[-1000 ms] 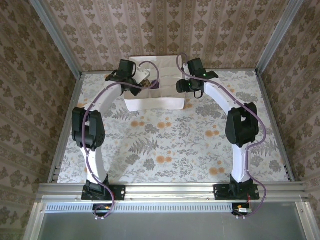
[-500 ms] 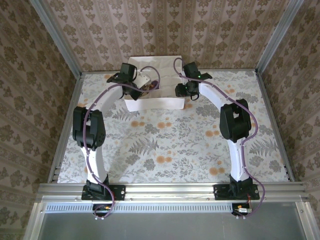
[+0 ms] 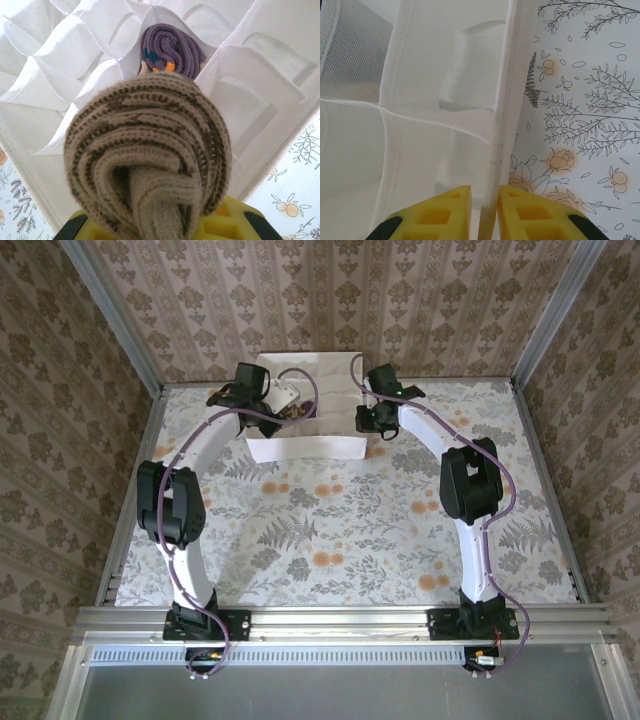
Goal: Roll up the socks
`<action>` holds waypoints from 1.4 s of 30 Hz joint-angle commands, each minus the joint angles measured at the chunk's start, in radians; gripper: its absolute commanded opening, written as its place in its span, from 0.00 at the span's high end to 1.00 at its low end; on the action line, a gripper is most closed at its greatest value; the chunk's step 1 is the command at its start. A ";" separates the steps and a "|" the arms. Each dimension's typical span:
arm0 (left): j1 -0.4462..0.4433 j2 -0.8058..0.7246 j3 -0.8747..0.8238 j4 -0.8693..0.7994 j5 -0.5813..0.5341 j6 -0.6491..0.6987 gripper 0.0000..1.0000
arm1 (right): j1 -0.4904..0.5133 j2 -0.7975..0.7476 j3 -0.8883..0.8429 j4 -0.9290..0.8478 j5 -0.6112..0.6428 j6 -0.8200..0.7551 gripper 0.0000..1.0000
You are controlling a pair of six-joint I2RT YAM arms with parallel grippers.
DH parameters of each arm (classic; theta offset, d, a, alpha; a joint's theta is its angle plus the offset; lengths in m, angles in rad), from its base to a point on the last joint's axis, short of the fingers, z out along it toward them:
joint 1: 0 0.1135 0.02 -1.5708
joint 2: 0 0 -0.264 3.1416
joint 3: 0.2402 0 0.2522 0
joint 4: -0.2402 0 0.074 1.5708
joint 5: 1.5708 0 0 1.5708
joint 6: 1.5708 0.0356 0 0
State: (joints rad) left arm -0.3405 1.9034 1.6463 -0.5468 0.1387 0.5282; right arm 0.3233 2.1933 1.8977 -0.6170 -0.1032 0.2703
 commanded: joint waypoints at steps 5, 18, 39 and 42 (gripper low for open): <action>0.012 0.027 -0.040 -0.081 0.007 -0.016 1.00 | -0.001 0.021 -0.021 0.005 0.029 0.039 0.80; 0.019 0.270 0.181 -0.258 -0.122 -0.032 1.00 | -0.002 0.043 -0.022 0.005 0.014 0.042 0.81; -0.001 0.269 0.333 -0.350 -0.031 -0.008 0.47 | 0.000 0.043 0.037 -0.028 -0.002 0.033 0.71; 0.010 0.223 0.349 -0.364 -0.004 -0.008 0.35 | 0.000 0.043 0.052 -0.037 -0.001 0.031 0.71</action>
State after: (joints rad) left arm -0.3412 2.2024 1.9644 -0.8398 0.0731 0.5224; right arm 0.3225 2.2234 1.9076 -0.6167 -0.0933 0.2989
